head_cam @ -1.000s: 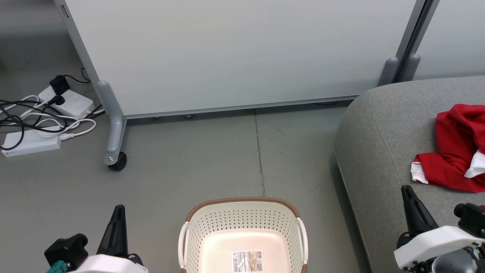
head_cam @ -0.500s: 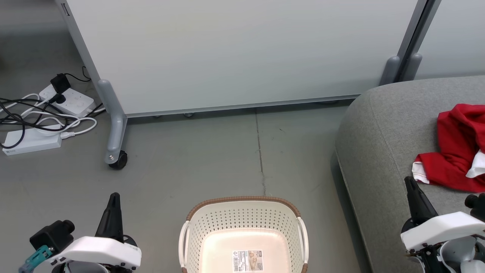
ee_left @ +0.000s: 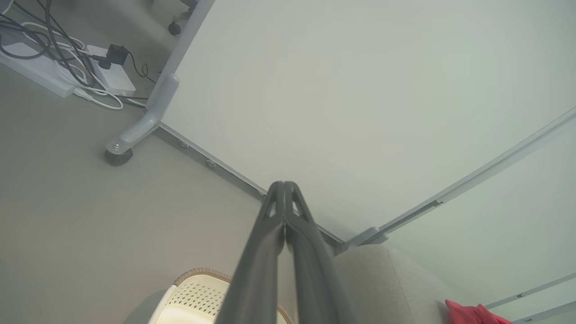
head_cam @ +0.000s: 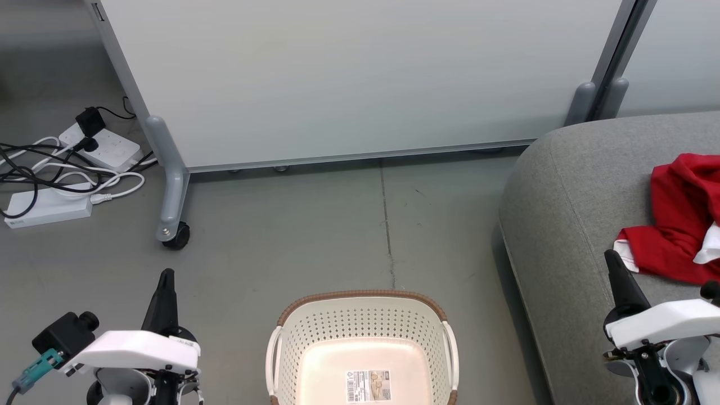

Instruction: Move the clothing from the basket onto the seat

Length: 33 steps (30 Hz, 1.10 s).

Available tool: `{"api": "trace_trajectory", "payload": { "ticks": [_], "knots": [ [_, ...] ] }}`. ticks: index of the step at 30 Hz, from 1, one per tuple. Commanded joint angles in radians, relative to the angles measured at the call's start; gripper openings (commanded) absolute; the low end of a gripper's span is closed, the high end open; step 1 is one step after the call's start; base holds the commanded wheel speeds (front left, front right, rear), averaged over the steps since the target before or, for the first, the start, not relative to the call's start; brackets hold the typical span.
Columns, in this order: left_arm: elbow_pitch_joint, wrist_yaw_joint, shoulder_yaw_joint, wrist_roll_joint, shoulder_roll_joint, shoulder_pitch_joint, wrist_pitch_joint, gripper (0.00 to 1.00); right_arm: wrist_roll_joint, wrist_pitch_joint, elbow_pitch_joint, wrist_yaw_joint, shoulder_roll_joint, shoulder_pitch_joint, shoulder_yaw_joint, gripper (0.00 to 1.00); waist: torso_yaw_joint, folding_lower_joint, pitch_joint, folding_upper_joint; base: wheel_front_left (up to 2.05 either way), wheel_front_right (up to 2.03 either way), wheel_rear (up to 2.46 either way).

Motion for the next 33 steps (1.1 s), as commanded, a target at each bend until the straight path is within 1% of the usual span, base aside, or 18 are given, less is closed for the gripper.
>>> {"api": "trace_trajectory", "payload": {
  "ticks": [1, 18, 33],
  "knots": [
    [0.001, -0.014, 0.016, -0.034, 0.004, -0.041, 0.007, 0.00, 0.039, 0.005, 0.006, 0.000, -0.011, -0.037, -0.007, 0.00, 0.000, 0.0000, 0.000, -0.0001, 0.00, 0.00, 0.00],
    [0.066, -0.062, 0.060, -0.200, -0.023, -0.112, 0.044, 0.00, 0.233, 0.028, 0.086, 0.001, -0.016, -0.104, -0.031, 0.00, 0.004, 0.0000, 0.005, -0.0001, 0.00, 0.00, 0.00],
    [0.116, -0.099, 0.094, -0.325, -0.045, -0.166, 0.073, 0.00, 0.379, 0.043, 0.146, 0.001, -0.020, -0.155, -0.047, 0.00, 0.007, 0.0000, 0.008, -0.0001, 0.00, 0.00, 0.00]
  ]
}}
